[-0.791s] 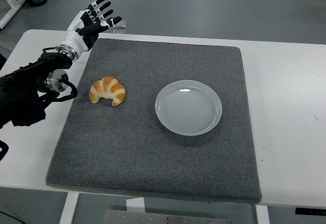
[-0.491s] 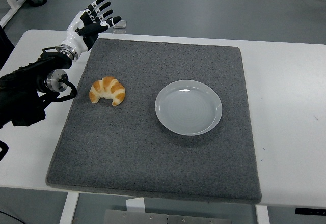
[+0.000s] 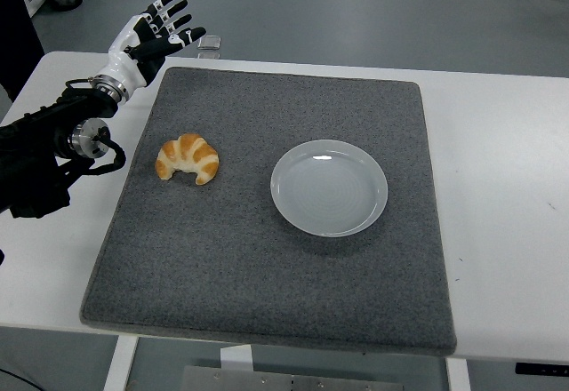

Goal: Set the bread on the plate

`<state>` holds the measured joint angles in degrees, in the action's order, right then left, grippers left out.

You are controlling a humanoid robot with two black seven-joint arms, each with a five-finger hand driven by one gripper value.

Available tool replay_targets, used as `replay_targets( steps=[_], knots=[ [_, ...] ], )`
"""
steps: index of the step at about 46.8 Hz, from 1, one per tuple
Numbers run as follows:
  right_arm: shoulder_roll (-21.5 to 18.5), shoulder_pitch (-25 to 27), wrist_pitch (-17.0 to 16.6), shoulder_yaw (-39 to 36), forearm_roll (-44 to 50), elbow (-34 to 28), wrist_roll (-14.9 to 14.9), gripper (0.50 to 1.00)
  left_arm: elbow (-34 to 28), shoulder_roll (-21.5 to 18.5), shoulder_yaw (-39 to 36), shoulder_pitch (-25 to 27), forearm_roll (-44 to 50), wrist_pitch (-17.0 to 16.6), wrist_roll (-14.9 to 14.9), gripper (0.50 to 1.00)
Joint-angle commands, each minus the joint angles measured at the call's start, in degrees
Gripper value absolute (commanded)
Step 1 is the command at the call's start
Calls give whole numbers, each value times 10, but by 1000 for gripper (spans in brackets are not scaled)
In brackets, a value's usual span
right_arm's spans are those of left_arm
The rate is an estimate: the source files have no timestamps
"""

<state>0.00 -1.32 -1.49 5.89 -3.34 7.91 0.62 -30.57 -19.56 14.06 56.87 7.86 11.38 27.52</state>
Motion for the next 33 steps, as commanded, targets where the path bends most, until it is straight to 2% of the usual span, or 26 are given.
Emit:
replay_targets(
  steps=[1,10,18,24,33],
  knots=[
    [0,0,0,0,0,0,0,952,-2,-5,-2,-1,-1,0,1,992],
    [0,0,0,0,0,0,0,952,-48,-40,-3,-2,-84,0,1,992],
    [0,0,0,0,0,0,0,952,-69,-48,-2,-4,-142,0,1,992],
    [0,0,0,0,0,0,0,952,-106,-79,-11,-3,-198,6,1,992],
    [0,0,0,0,0,0,0,952,-193,-152,-50,12,-298,15,1,992]
  ],
)
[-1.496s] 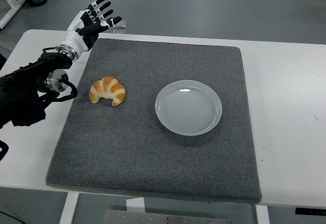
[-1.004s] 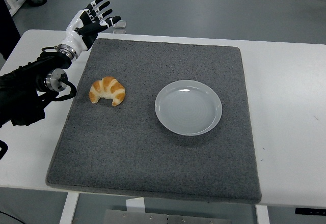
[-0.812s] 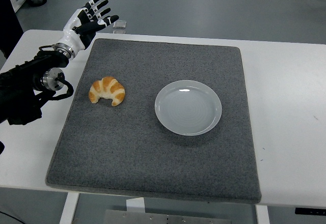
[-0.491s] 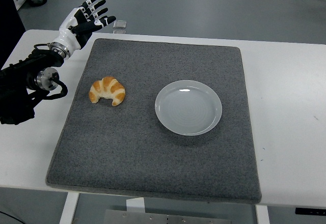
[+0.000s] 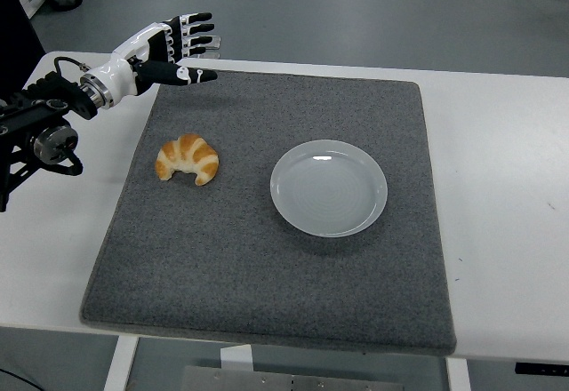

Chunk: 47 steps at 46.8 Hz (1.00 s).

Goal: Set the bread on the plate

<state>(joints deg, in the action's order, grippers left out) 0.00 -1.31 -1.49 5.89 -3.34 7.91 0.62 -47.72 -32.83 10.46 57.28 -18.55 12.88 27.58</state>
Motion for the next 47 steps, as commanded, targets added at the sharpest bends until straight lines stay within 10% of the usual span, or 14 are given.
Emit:
replay_targets(
  steps=[1,22,47],
  knots=[
    [0,0,0,0,0,0,0,952,-23,-23,-20,11,-48,0,1,990],
    [0,0,0,0,0,0,0,952,-16,-65,-115,18,-235,-12,73,979],
    [0,0,0,0,0,0,0,952,-4,-70,-196,73,-301,-43,74,971]
  ],
)
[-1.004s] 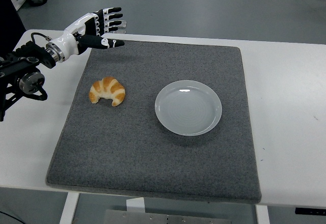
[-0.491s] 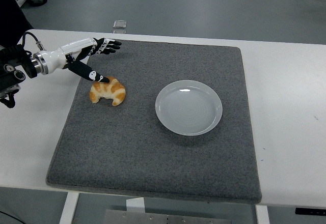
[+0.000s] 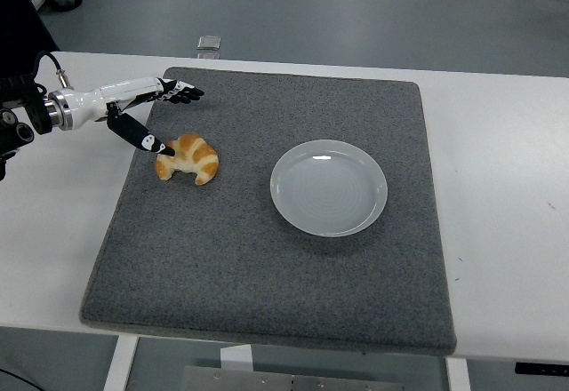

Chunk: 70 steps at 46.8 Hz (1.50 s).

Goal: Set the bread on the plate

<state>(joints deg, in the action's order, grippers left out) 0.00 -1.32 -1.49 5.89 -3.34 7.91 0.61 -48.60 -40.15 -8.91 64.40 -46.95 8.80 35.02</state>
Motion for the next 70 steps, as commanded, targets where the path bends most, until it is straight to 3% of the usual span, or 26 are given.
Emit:
replay_targets(
  steps=[1,22,39,54,70],
  knots=[
    [0,0,0,0,0,0,0,952,4,5,-2,4,-23,-4,0,973],
    [0,0,0,0,0,0,0,952,3,35,-7,9,-46,-3,0,971],
    [0,0,0,0,0,0,0,952,4,36,-35,16,-72,1,0,971],
    [0,0,0,0,0,0,0,952,32,60,-38,16,-94,-2,0,939],
    [0,0,0,0,0,0,0,952,37,61,-38,15,-118,-4,0,889]
  ],
)
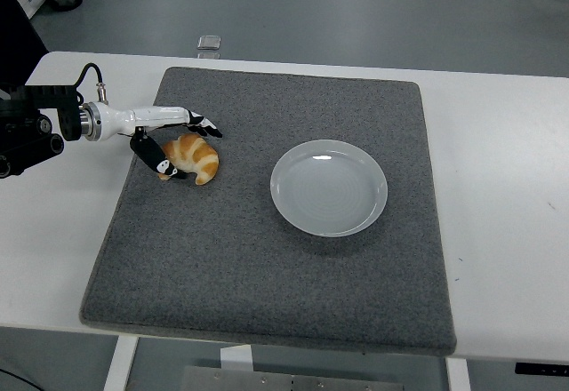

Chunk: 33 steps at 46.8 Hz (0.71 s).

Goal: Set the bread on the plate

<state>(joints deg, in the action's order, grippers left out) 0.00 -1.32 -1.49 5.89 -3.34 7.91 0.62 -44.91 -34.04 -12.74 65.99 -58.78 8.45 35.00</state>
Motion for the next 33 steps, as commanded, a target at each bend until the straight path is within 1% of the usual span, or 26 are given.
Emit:
replay_targets(
  steps=[1,3,5,9,14,15,16,18,26,33],
  knots=[
    [0,0,0,0,0,0,0,952,0,0,-1,-1,-1,0,0,879],
    [0,0,0,0,0,0,0,952,0,0,-1,-1,-1,0,0,855],
    [0,0,0,0,0,0,0,952,0,0,-1,-1,-5,0,0,819],
    [0,0,0,0,0,0,0,952,0,0,0,0,-18,0,0,776],
    [0,0,0,0,0,0,0,954,1,0,3,0,-29,-1,0,673],
    [0,0,0,0,0,0,0,952,1,0,3,0,-30,-1,0,649],
    [0,0,0,0,0,0,0,952,1,0,4,0,-30,-1,0,609],
    [0,0,0,0,0,0,0,952,1,1,4,0,-30,-3,0,502],
    [0,0,0,0,0,0,0,952,5,8,8,0,-29,-6,0,500],
    [0,0,0,0,0,0,0,952,14,12,8,0,-28,-40,0,500]
  ],
)
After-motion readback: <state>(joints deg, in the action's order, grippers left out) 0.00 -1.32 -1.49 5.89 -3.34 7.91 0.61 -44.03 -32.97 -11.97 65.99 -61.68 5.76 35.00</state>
